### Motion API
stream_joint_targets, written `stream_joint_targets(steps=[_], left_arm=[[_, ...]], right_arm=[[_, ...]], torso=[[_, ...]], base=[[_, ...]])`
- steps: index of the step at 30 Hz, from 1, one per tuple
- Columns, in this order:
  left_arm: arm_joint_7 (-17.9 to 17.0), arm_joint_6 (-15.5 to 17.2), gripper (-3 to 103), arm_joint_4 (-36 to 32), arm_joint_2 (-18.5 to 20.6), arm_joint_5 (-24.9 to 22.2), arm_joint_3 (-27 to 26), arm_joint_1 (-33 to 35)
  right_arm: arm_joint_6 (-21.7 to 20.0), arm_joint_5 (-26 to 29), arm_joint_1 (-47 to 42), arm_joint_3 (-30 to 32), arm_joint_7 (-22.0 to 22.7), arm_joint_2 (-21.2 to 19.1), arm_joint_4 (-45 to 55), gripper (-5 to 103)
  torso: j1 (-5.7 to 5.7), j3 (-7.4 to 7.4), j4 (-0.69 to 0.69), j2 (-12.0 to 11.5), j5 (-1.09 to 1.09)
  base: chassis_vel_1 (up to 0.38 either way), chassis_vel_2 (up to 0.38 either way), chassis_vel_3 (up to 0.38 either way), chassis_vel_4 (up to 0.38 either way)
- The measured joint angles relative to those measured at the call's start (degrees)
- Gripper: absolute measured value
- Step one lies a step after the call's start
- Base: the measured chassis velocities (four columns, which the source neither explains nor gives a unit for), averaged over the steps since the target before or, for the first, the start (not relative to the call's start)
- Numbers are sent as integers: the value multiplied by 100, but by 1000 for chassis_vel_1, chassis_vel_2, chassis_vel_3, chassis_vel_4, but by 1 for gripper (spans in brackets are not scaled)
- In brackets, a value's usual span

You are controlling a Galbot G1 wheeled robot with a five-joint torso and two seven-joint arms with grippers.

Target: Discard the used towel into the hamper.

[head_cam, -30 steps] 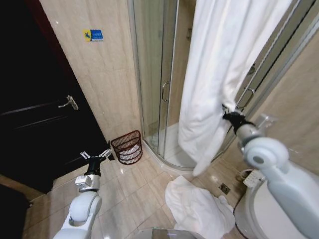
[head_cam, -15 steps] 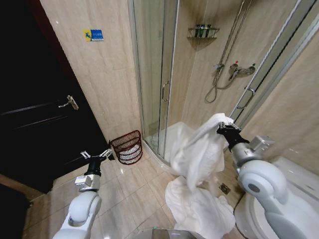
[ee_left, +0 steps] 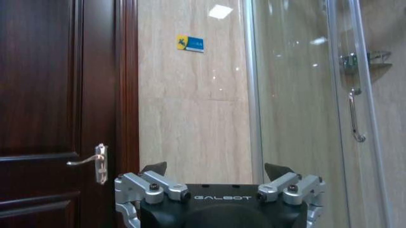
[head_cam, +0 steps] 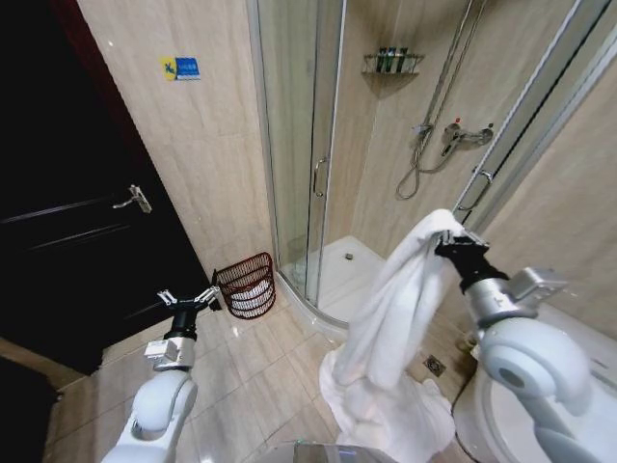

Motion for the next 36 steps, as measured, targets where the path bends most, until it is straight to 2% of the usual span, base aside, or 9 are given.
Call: stream_joint_targets(steps=[2, 5, 8, 11, 17, 21, 23, 29, 36], left_arm=[[0, 0, 100, -16, -1, 0, -2, 17], [0, 1, 100, -59, -9, 0, -1, 61], [-1, 1, 100, -71, -10, 0, -1, 71], [-10, -1, 100, -103, -19, 1, -14, 102], [-64, 41, 100, -98, -21, -3, 34, -56], [-73, 99, 100, -124, -12, -19, 61, -147], [-71, 147, 100, -203, 10, -77, 62, -170], [-51, 193, 100, -250, 48, -131, 37, -188], [-31, 338, 100, -295, 83, -177, 38, -244]], right_arm=[[0, 183, 102, 83, 43, -125, 46, 2], [-8, 846, 577, 252, 294, -611, 126, 2], [-10, 1062, 740, 245, 415, -772, 128, 2], [-25, 1852, 1418, -6, 831, -1298, 130, 2], [-38, 2196, 1810, -207, 807, -1618, 118, 2], [-39, 1907, 1492, -229, 572, -1373, -20, 2], [-37, 1476, 1180, -233, 319, -1112, -119, 2], [-13, 1015, 952, -250, 13, -835, -261, 2], [247, 27, 247, -52, -536, -407, -577, 2]], torso=[[0, 0, 0, 0, 0], [0, 0, 0, 0, 0], [0, 0, -1, 0, 1], [0, 0, 0, 0, 0], [0, 0, -1, 0, -1], [0, 0, -1, 0, 3], [1, 1, -1, 0, 5], [1, 0, -1, 0, -1], [1, 0, -1, 0, 2]], base=[[0, 0, 0, 0], [0, 0, 0, 0], [0, 0, 0, 0], [0, 0, 0, 0], [0, 0, 0, 0], [0, 0, 0, 0], [0, 0, 0, 0], [0, 0, 0, 0], [0, 0, 0, 0]])
